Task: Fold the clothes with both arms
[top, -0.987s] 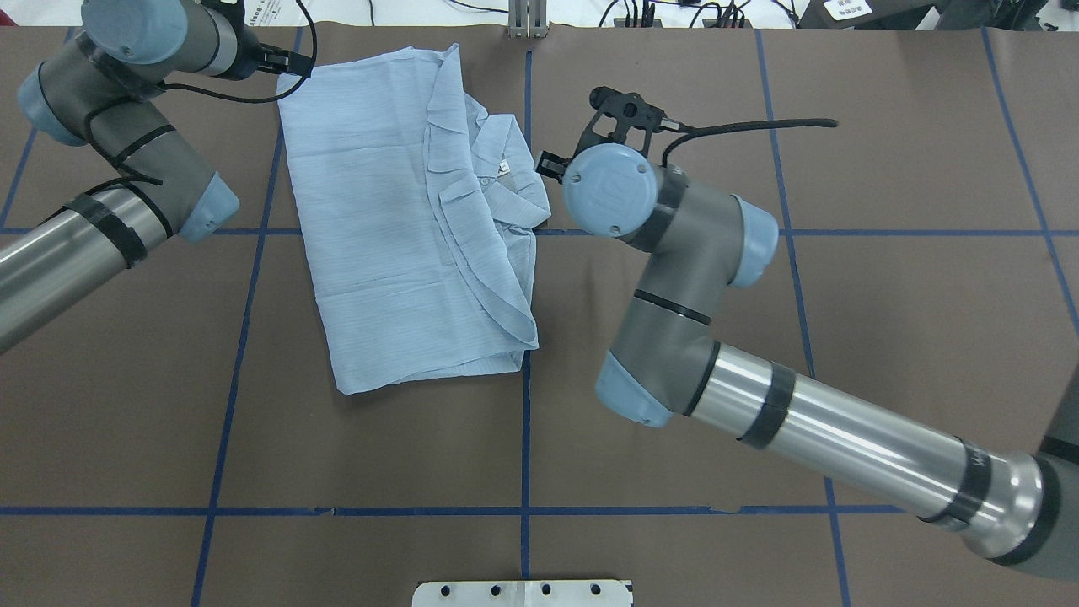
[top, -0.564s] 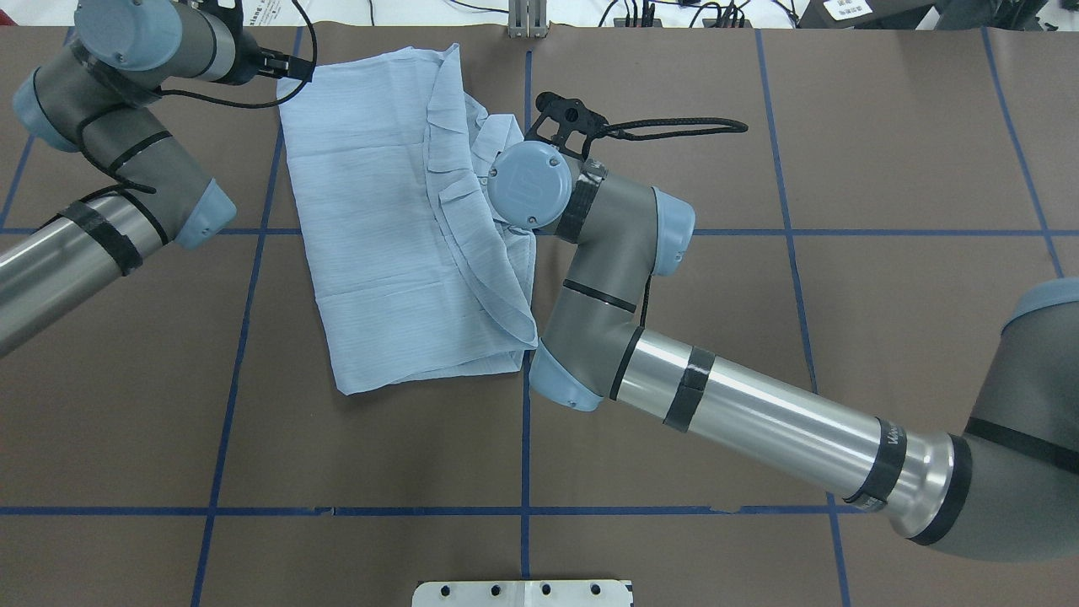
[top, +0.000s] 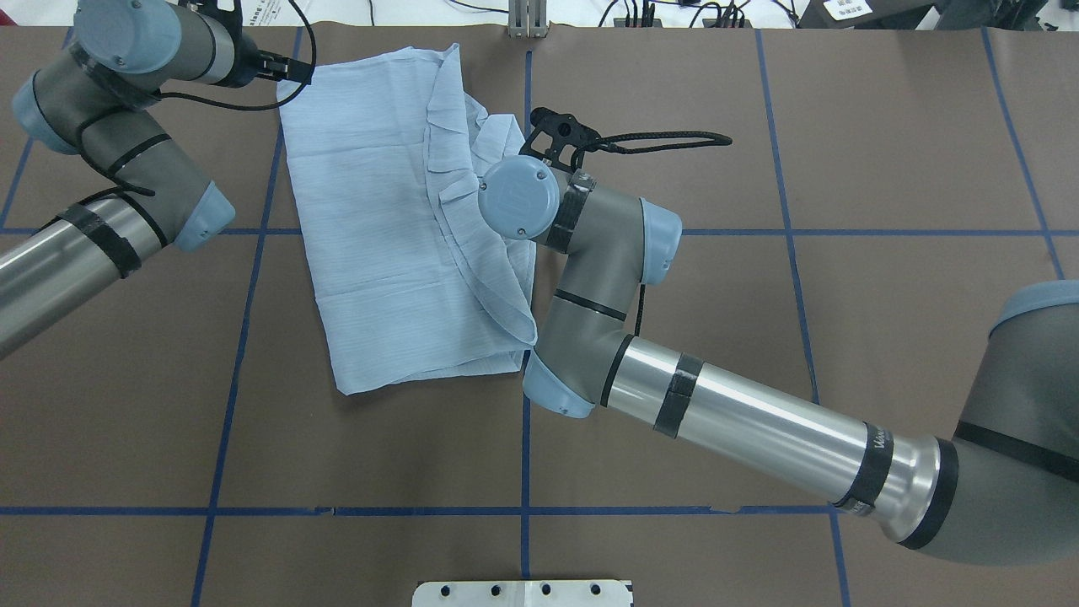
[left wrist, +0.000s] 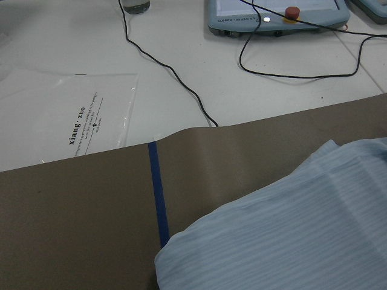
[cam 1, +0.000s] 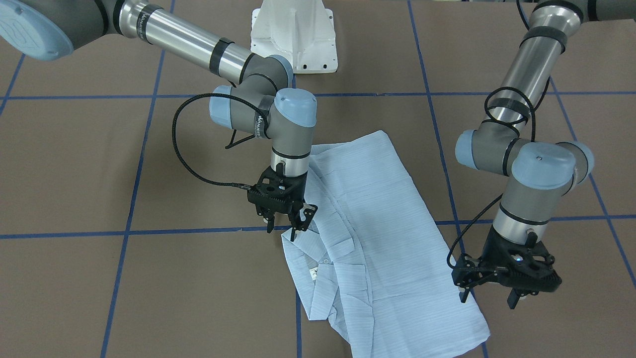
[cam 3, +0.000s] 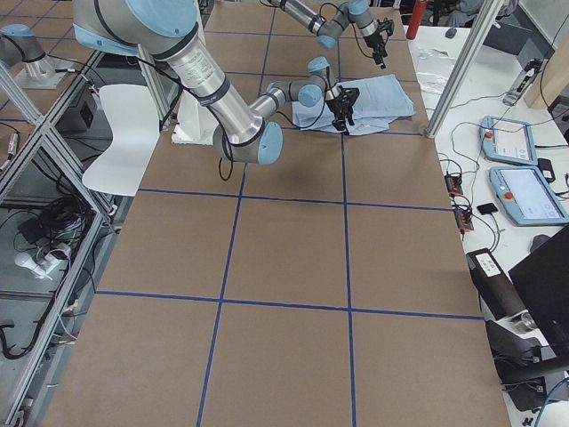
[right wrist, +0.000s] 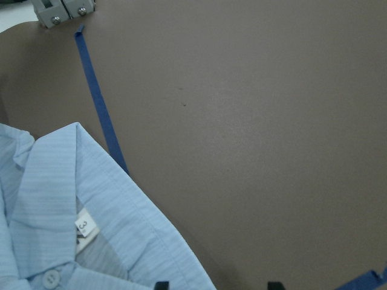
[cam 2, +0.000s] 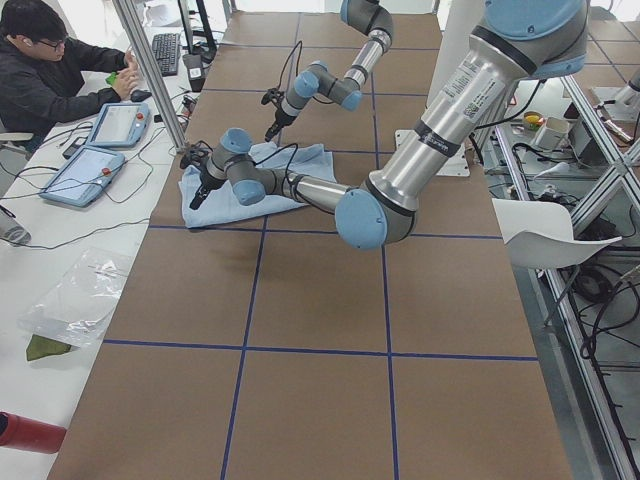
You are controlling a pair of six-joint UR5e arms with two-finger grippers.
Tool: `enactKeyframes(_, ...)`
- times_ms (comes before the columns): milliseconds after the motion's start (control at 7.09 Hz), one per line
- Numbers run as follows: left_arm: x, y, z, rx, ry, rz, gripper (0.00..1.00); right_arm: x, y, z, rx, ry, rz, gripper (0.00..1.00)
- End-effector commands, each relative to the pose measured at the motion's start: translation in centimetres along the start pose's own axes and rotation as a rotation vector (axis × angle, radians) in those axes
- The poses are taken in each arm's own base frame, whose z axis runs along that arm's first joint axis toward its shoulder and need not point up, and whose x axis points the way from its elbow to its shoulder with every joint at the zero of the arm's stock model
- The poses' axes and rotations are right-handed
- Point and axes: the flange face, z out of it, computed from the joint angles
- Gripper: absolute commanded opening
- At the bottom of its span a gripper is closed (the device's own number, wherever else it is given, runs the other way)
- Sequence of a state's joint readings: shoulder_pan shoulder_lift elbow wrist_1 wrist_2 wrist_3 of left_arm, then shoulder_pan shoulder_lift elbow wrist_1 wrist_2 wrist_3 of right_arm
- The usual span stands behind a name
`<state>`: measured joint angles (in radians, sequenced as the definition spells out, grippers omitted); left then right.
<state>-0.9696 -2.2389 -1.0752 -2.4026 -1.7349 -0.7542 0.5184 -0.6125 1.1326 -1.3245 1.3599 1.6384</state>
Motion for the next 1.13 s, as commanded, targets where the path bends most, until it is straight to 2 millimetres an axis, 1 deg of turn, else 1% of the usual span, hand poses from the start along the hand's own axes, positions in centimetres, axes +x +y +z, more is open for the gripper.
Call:
enactKeyframes(0,0.0,0.0,0.0,0.0,0.0,0.0,1.0,-0.5,1.2,0.4,0.02,0.009,-0.013,0.61)
enactKeyframes(141,0.0,0.2,0.0,-0.001,0.001,0.0,1.0,-1.2,1.4,0.5,0.024,0.013,-0.011,0.56)
enactKeyframes(282,-0.3,0.5,-0.2,0.0,0.002,0.002,1.0,-1.6,1.3,0.3,0.032,0.008,-0.008,0.54)
enactKeyframes(423,-0.2,0.5,-0.3,0.001,0.003,0.001,1.0,-1.5,1.7,0.5,0.032,0.013,-0.013,0.54)
enactKeyframes(987,-0.3,0.6,-0.2,-0.001,0.001,0.0,1.0,-1.4,2.0,0.7,0.035,0.016,-0.016,0.5)
